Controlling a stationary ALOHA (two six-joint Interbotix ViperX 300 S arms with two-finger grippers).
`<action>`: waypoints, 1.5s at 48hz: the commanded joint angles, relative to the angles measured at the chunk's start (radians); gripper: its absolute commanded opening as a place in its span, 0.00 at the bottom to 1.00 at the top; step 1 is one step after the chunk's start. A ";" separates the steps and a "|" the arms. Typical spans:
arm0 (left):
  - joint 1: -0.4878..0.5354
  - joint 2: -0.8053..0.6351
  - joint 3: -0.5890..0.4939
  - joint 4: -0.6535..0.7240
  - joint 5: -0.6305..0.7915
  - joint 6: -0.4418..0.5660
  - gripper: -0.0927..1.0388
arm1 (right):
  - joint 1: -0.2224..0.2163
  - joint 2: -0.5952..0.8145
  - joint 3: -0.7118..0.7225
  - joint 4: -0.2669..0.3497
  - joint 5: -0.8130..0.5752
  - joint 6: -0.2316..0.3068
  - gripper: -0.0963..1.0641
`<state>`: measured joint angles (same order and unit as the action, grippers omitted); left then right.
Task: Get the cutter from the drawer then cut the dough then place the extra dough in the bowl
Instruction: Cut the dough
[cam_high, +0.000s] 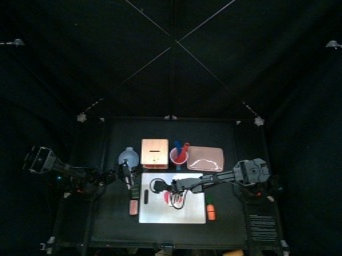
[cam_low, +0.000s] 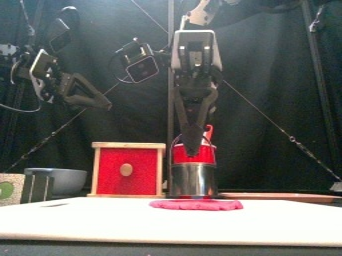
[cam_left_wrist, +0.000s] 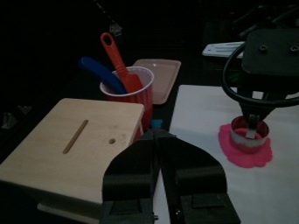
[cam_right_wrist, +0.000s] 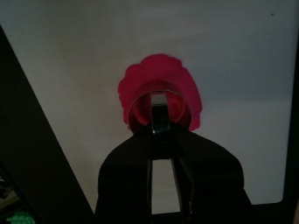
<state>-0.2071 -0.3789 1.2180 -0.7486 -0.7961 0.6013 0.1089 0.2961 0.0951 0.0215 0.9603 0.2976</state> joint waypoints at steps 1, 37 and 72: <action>-0.003 -0.003 -0.009 -0.002 -0.005 0.002 0.45 | -0.003 -0.020 -0.023 -0.008 0.000 0.003 0.50; -0.005 -0.005 -0.025 -0.006 0.071 0.000 0.46 | 0.014 -0.029 -0.040 -0.031 0.000 0.005 0.73; -0.011 0.008 -0.089 0.097 0.117 0.002 0.47 | 0.060 -0.331 0.233 -0.124 -0.328 0.005 0.74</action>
<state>-0.2148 -0.3758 1.1643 -0.6565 -0.6796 0.6029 0.1626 0.0644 0.2715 -0.0828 0.7424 0.3037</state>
